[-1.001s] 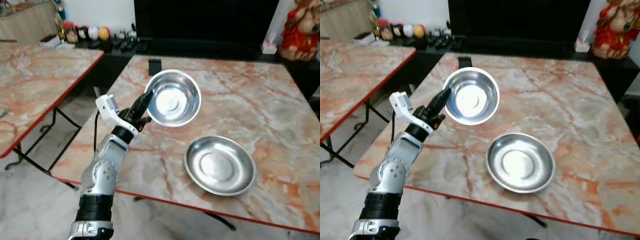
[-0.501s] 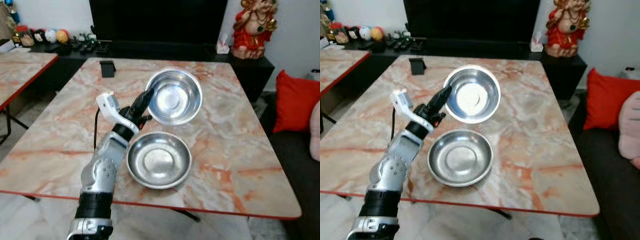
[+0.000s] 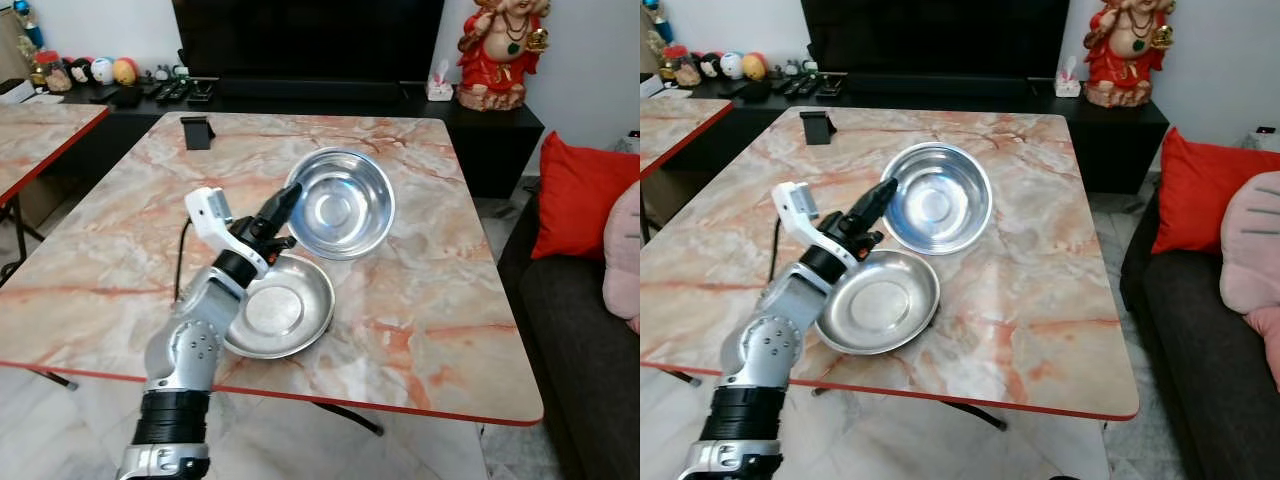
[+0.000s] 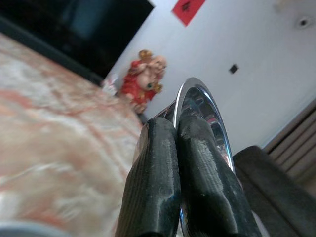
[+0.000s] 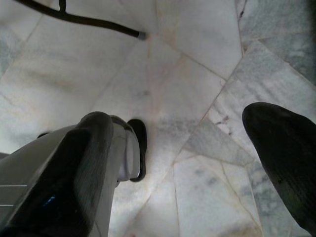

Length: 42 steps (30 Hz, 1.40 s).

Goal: Setting the table

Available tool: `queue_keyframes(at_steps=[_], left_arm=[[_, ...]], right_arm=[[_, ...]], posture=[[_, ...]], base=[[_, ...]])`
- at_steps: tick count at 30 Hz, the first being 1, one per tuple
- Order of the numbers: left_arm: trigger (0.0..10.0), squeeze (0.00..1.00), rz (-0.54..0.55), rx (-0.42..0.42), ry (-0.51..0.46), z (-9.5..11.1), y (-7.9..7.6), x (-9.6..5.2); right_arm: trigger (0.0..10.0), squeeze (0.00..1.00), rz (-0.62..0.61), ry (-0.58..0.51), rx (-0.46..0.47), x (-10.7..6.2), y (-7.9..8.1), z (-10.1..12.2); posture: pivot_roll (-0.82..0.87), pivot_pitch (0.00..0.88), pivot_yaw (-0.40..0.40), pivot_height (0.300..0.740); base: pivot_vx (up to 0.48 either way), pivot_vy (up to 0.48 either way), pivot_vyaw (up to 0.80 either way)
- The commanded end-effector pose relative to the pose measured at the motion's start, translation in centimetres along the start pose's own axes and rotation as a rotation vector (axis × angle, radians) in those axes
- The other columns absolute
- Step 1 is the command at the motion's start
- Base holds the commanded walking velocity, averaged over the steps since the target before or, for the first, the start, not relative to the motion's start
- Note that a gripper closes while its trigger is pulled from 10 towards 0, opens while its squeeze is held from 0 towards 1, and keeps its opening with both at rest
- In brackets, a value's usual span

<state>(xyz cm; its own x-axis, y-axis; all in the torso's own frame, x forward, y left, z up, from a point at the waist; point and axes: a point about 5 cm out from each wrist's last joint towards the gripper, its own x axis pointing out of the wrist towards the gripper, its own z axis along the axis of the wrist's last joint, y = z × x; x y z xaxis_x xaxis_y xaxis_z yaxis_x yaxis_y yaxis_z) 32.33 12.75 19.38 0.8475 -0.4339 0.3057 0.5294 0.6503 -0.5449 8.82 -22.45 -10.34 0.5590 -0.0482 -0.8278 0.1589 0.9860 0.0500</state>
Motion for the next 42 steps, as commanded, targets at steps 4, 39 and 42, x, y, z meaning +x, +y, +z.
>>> queue_keyframes(at_steps=[4,39,42], left_arm=[[10.0,0.00,-0.004,-0.012,0.036,0.3,-0.2,-0.6],[10.0,0.00,0.282,-0.025,0.244,-0.1,3.5,-6.8],[10.0,0.00,0.300,-0.025,0.262,-0.4,3.7,-7.0]], right_arm=[[10.0,0.00,0.006,0.009,-0.003,0.0,0.1,-0.2],[10.0,0.00,0.011,0.033,-0.017,0.0,-0.1,-0.3],[10.0,0.00,0.000,0.030,-0.001,-0.1,-0.1,-0.3]], posture=[[0.02,0.000,-0.024,0.740],[0.04,0.000,-0.031,0.740],[0.04,0.000,-0.029,0.740]], base=[[0.000,0.000,0.00],[0.000,0.000,0.00],[0.000,0.000,0.00]])
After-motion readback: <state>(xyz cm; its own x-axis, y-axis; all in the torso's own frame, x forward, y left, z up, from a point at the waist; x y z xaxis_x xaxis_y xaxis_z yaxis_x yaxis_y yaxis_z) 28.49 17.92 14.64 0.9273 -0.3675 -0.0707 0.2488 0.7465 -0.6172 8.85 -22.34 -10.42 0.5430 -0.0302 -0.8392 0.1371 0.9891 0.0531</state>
